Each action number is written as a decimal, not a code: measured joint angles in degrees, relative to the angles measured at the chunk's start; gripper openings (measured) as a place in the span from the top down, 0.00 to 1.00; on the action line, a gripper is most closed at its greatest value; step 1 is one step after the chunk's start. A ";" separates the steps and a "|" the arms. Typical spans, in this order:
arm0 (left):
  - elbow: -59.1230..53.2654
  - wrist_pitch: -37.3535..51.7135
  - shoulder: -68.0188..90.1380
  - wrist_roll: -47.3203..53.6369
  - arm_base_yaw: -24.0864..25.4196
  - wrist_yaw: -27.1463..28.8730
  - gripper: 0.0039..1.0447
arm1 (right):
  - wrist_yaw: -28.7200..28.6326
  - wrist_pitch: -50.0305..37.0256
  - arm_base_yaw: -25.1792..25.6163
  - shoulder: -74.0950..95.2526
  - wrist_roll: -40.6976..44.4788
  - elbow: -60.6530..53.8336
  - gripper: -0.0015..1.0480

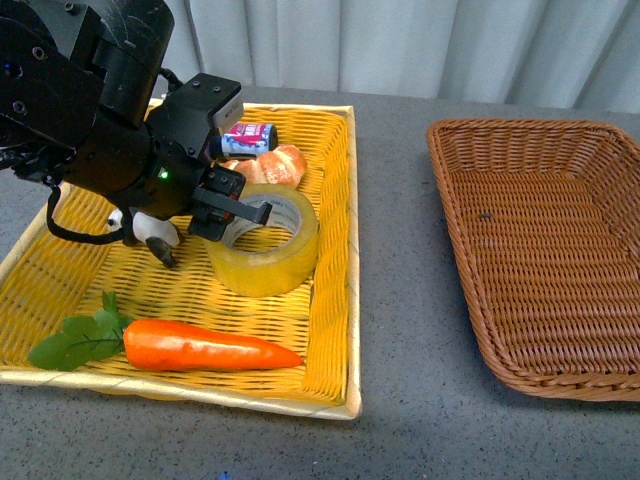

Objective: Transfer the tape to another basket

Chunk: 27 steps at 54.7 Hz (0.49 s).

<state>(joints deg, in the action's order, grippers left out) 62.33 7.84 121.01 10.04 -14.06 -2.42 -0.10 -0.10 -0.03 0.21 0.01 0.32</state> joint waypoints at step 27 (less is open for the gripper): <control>2.12 -4.09 -7.39 9.92 -0.46 -8.02 0.86 | 0.00 0.00 0.00 0.00 0.00 0.00 0.09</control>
<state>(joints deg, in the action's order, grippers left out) 64.45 3.75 113.62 19.97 -14.52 -10.44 -0.10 -0.10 -0.03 0.21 0.01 0.32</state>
